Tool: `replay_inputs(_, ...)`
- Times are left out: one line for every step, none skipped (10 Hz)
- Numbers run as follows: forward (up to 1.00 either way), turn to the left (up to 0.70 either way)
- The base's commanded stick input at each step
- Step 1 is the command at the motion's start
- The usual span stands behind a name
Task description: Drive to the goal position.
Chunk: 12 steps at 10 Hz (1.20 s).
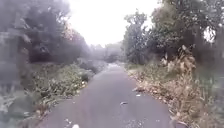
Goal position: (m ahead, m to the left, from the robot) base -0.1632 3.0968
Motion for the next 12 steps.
replay_inputs(0.6, 0.0)
replay_inputs(0.6, 0.0)
replay_inputs(0.6, 0.0)
replay_inputs(0.6, 0.0)
replay_inputs(0.6, 0.0)
replay_inputs(0.6, 0.0)
replay_inputs(0.6, 0.0)
replay_inputs(0.6, 0.0)
replay_inputs(0.6, 0.0)
replay_inputs(0.6, 0.0)
replay_inputs(0.6, 0.0)
replay_inputs(0.6, 0.0)
